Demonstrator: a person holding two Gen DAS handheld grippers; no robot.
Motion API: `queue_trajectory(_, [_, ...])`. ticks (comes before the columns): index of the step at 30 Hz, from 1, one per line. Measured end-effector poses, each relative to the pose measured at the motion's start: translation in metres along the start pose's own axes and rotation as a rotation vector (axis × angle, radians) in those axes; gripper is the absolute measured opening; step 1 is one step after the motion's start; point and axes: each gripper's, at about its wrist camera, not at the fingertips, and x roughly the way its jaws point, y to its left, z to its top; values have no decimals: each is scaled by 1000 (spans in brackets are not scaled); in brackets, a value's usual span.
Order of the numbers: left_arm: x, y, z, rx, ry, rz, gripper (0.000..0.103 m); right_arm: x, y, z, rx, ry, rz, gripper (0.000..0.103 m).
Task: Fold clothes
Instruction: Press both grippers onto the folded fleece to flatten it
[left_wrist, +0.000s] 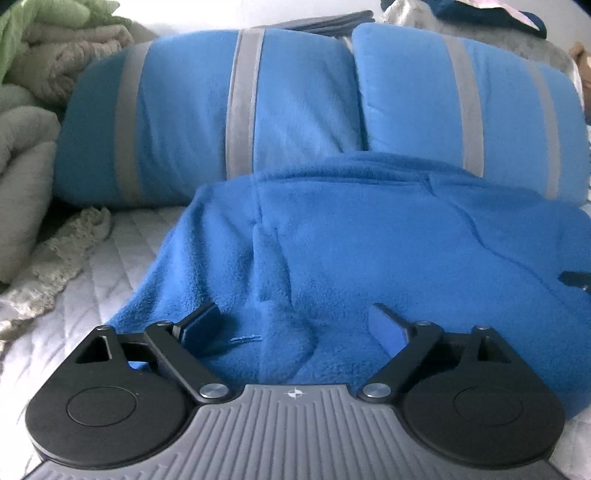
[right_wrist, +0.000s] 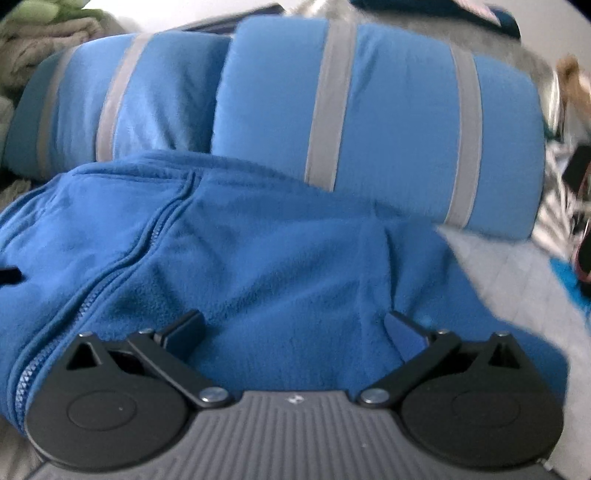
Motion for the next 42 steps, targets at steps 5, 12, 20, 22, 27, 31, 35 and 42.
queue_trajectory(5, [2,1,0,-22,10,-9,90,9,2,0,21,20,-11,101])
queue_trajectory(12, [-10,3,-1,-19,-17,-9,90,3,2,5,4,15,-20,101])
queue_trajectory(20, [-68,-13,4,68,-201,39,88,-40,-3,11,47,-97,0,102])
queue_trajectory(22, [-81,-30,0,145,-253,37,88,-53,5,9,17,-119,-10,102])
queue_trajectory(27, [-69,-56,-18,250,-185,19,89,-61,23,-3,-66,-101,-32,102])
queue_trajectory(31, [-49,-49,-25,163,-86,-26,89,-45,23,-15,-57,3,-8,102])
queue_trajectory(35, [-47,-52,-21,158,-68,-22,89,-40,23,-11,-31,52,0,101])
queue_trajectory(42, [-62,-39,-21,137,-143,-34,88,-54,23,-12,-88,-29,1,102])
